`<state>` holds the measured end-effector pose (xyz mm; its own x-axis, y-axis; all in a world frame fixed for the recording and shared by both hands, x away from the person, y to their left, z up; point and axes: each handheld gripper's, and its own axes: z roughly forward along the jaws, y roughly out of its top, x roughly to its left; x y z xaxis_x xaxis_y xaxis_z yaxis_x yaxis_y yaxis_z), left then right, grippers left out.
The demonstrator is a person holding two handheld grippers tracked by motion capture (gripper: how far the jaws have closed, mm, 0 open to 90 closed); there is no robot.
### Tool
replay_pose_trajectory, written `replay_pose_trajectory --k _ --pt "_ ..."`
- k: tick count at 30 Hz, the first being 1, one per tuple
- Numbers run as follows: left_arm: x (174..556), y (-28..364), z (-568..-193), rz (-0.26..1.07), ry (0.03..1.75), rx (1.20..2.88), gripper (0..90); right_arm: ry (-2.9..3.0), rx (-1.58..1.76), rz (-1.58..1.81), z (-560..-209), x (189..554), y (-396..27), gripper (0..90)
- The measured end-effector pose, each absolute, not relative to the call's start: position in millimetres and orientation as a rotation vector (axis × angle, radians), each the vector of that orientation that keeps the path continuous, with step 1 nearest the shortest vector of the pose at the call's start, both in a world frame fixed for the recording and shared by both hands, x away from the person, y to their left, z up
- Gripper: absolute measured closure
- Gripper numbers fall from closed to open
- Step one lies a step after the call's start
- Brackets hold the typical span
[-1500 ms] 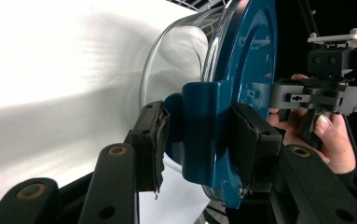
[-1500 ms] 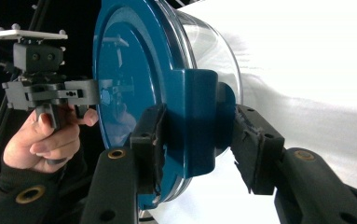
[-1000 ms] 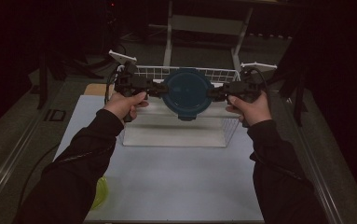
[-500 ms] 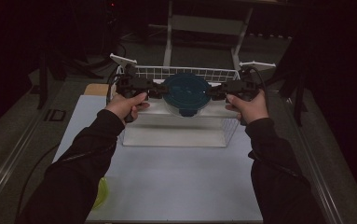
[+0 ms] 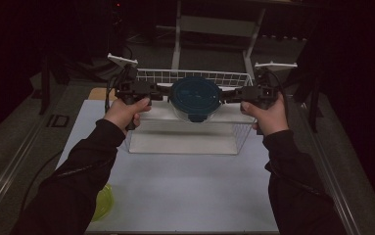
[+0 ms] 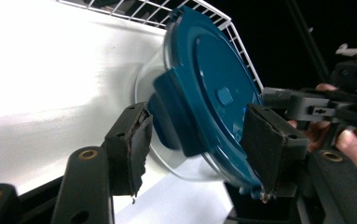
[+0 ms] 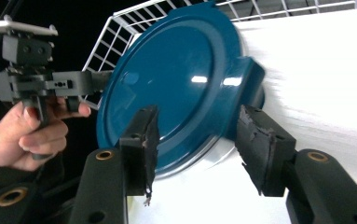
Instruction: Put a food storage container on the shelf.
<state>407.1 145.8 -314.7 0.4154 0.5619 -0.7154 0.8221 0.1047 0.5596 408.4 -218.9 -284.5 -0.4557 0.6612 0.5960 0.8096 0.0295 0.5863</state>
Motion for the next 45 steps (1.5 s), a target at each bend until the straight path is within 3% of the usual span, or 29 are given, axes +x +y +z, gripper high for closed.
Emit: replay_pose_trajectory --k 10,16,21,24,27,45 --pt "375.8 153.9 -311.4 -0.184 1.124 1.599 33.4 -2.232 -1.396 -1.479 -286.0 376.6 -211.3 49.2" --pt "357.6 151.7 -316.4 -0.124 1.067 1.622 20.7 -2.287 -1.339 -1.494 -289.9 354.2 -199.9 53.4" --pt "340.7 148.0 -320.1 -0.022 1.023 1.656 10.3 -2.319 -1.295 -1.485 -297.2 340.7 -188.9 64.6" --pt "329.0 144.2 -324.3 0.076 0.986 1.696 1.0 -2.34 -1.311 -1.495 -300.4 335.4 -183.8 78.2" --pt "318.5 141.3 -329.4 0.117 0.958 1.72 0.1 -2.382 -1.325 -1.492 -304.3 331.0 -176.7 89.1" --pt "286.0 134.5 -366.4 0.176 0.895 1.768 0.0 -2.366 -1.388 -1.439 -321.4 350.6 -160.8 90.0"
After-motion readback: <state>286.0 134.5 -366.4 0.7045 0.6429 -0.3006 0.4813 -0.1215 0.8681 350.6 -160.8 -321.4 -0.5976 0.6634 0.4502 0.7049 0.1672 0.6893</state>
